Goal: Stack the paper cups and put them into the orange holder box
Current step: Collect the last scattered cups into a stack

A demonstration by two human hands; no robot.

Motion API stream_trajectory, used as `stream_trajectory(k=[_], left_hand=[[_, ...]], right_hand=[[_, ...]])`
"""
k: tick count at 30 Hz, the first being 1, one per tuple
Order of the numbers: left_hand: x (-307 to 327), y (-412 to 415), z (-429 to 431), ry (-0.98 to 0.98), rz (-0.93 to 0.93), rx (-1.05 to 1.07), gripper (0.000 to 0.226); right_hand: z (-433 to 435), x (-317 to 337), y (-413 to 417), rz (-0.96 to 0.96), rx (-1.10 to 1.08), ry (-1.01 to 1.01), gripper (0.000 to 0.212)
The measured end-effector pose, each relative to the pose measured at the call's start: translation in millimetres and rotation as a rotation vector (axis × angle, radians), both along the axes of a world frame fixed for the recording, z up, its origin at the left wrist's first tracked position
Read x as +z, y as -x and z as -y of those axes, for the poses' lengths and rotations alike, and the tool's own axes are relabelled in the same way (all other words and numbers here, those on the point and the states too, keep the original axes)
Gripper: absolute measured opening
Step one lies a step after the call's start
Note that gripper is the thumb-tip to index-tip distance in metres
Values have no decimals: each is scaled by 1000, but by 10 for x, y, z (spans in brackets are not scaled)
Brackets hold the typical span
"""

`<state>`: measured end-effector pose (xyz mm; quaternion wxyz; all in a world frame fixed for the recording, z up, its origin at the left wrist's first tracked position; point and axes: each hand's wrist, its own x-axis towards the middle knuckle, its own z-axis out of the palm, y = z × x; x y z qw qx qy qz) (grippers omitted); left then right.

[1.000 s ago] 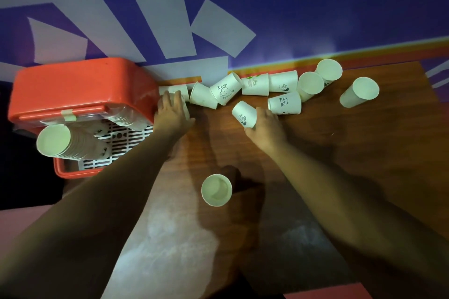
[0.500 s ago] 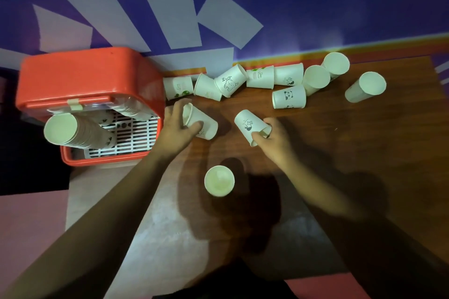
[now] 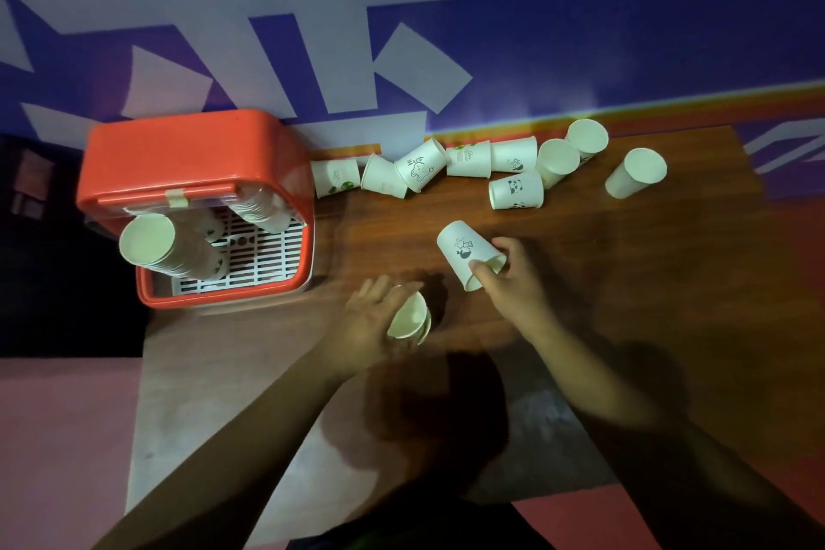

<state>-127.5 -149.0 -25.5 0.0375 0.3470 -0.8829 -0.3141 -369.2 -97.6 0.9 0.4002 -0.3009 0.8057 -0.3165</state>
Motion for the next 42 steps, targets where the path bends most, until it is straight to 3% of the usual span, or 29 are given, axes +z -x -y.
stream_trajectory(k=[4,7,11,14,19,24,28,33,42], left_hand=[[-196,15,-134,-42,207,-114,94],[-154,-29,-162,-196,117,-19,104],[45,-185,-96,-416,-191,341,66],[212,-265,-61,-578,-343,493,38],[248,-377,-92,-618,-365,480,39],[195,-349,-190,-638,-363,454,35],[135,-317,-277,-783,-415,494,36],[22,-318,-359,-845,-458,514,42],[-176,-78,-386,-781,-422,484,40]], right_hand=[[-125,115,-66,30,34,24,59],[-196,236,-126,65,101,50,70],[-287,394,-235,85,321,86,83],[-349,415,-358,-85,565,122,78],[-353,410,-458,-252,610,177,63],[-371,262,-514,-362,760,264,75],[-348,116,-649,-416,759,263,82],[-435,-108,-839,-329,765,192,85],[-535,-245,-623,-247,614,174,82]])
